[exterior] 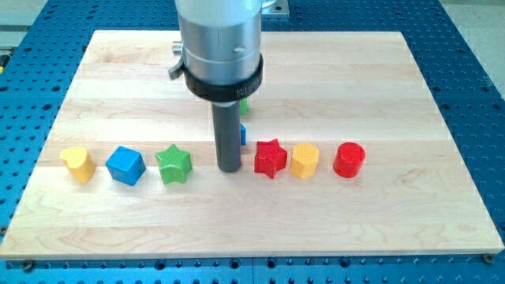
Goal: Push the red star to the top center
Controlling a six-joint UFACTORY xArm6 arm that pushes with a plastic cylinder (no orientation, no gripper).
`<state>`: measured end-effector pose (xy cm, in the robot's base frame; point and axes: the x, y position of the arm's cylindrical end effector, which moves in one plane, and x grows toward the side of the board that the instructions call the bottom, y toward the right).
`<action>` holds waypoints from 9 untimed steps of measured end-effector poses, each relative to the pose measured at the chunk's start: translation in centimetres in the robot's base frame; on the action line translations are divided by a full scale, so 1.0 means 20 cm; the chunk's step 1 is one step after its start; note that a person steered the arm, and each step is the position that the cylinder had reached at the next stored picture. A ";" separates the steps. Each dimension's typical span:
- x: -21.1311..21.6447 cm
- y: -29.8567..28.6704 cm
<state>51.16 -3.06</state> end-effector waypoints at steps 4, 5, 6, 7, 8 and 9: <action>0.03 0.26; -0.14 0.29; -0.35 0.30; -0.34 0.43; -0.29 0.55; -0.30 0.72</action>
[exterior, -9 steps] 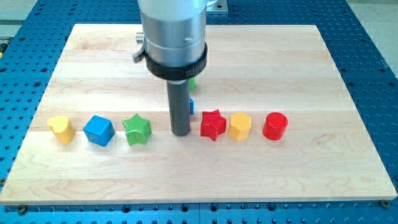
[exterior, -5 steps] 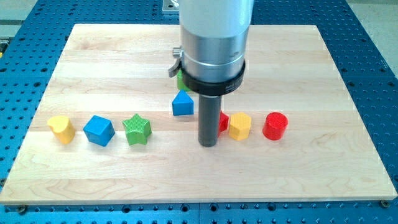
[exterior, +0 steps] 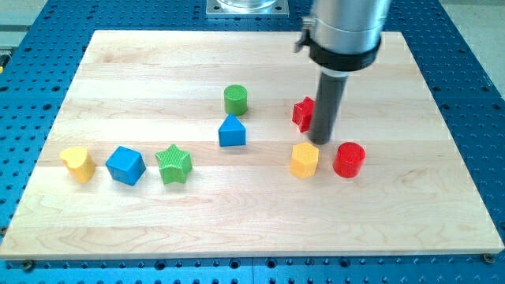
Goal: Push the red star to the top center
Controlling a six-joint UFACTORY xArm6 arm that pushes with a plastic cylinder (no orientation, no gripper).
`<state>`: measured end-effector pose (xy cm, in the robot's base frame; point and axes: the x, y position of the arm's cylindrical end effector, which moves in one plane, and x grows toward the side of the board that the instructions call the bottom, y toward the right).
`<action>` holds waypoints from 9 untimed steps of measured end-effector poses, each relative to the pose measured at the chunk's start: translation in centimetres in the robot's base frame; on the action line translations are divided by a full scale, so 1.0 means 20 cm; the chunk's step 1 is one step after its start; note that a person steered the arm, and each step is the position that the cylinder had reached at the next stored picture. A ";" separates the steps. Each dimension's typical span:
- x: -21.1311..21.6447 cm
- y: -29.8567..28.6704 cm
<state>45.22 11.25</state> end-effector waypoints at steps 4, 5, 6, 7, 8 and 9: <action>-0.50 -0.17; -0.57 -0.05; -0.64 -0.29; -0.64 -0.52; -0.64 -0.41; -0.64 -0.28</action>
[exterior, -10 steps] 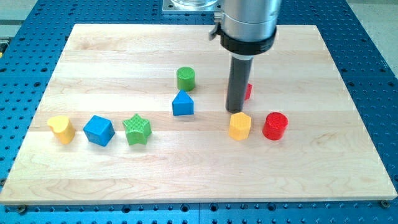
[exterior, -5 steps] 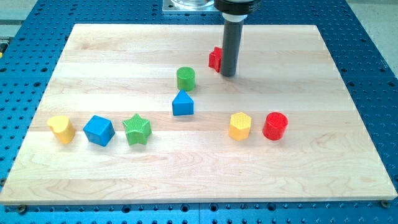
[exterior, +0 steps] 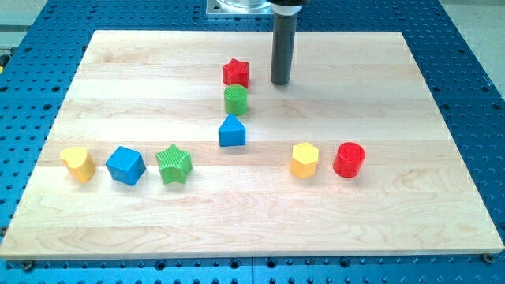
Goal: Push the red star to the top center
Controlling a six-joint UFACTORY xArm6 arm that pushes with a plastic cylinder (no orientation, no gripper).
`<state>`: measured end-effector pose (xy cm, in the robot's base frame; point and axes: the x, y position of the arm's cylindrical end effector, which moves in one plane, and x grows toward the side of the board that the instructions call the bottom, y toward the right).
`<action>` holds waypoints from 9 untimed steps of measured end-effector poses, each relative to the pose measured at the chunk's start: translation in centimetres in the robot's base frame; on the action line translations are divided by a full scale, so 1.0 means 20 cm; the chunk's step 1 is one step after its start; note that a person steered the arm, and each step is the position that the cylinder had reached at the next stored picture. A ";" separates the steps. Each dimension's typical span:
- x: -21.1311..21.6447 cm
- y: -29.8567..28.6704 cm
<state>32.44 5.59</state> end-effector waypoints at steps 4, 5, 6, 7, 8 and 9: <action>-0.26 -0.48; -0.24 -0.39; -0.14 -0.26; 0.03 -0.24; 0.17 -0.22; 0.28 -0.17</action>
<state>38.09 2.27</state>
